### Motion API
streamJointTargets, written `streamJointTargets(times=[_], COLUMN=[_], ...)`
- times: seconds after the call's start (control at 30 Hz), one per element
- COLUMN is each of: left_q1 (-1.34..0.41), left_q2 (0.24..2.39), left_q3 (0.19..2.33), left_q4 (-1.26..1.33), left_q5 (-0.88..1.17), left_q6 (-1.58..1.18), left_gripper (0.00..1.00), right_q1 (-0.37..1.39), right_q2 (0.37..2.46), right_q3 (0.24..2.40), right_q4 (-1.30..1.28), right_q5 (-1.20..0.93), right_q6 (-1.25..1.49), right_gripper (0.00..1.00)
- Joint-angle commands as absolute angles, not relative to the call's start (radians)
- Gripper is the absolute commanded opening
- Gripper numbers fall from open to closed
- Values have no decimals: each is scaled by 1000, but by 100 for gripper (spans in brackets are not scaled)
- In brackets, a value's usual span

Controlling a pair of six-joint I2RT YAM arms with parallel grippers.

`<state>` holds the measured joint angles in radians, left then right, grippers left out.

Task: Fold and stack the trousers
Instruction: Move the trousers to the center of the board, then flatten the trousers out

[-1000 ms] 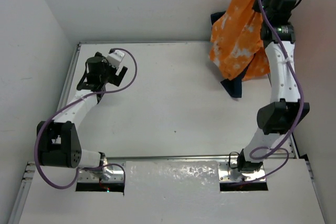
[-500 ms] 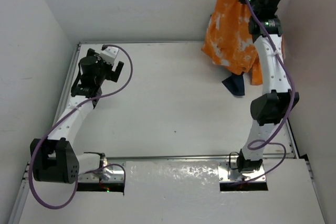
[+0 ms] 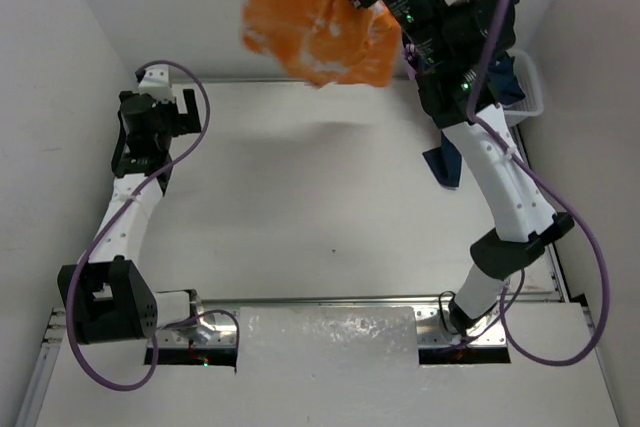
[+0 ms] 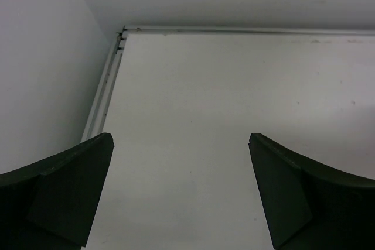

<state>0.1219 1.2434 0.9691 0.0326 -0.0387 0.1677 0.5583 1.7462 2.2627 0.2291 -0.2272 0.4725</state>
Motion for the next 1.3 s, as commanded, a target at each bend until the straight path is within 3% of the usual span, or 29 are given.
streamJointTargets(times=[0.0,0.2,0.33,0.4,0.43,0.47,0.5,0.57,0.6,0.67,0.8,0.83,0.87,0.9,0.93,1.0,1.03,1.17,1.27], left_q1=[149,235,247,245,245,245,245,245,245,247,248,247,248,249,249,247,247,244,242], left_q2=[1203,1158,1134,1126,1123,1123,1121,1129,1140,1198,1353,1376,1402,1407,1414,1425,1436,1453,1482], left_q3=[1031,1091,1141,1160,1175,1181,1178,1170,1166,1186,1278,1273,1252,1189,1157,1088,1078,1042,996], left_q4=[103,109,58,3,-24,-70,-89,-144,-172,-332,-705,-762,-799,-793,-767,-756,-755,-721,-660], left_q5=[-116,-242,-288,-256,-194,-145,-33,55,110,170,349,397,390,352,330,302,304,359,347], left_q6=[77,104,156,176,179,207,224,262,277,361,569,622,687,716,747,827,847,936,950], left_gripper=[100,100,100,100,100,100,99,95,92,85,74,71,70,70,71,75,78,84,85], right_q1=[563,554,431,346,327,315,308,313,316,321,431,466,507,588,630,762,799,952,1037], right_q2=[1695,1628,1608,1649,1682,1724,1832,1946,1994,2031,1847,1812,1760,1743,1726,1735,1749,1856,1946], right_q3=[2206,1785,1479,1380,1381,1402,1511,1670,1816,1880,1676,1640,1600,1527,1497,1439,1433,1448,1489], right_q4=[414,244,167,158,141,55,-31,-337,-435,-556,-471,-457,-428,-411,-381,-367,-362,-373,-377], right_q5=[-308,-226,-205,-251,-276,-303,-334,-313,-272,-154,-2,9,5,6,5,-49,-61,-104,-57], right_q6=[578,552,636,670,655,619,495,313,278,229,126,98,60,61,58,8,8,-50,-51], right_gripper=[0,0,0,5,13,47,68,98,99,99,99,79,50,12,0,5,27,67,77])
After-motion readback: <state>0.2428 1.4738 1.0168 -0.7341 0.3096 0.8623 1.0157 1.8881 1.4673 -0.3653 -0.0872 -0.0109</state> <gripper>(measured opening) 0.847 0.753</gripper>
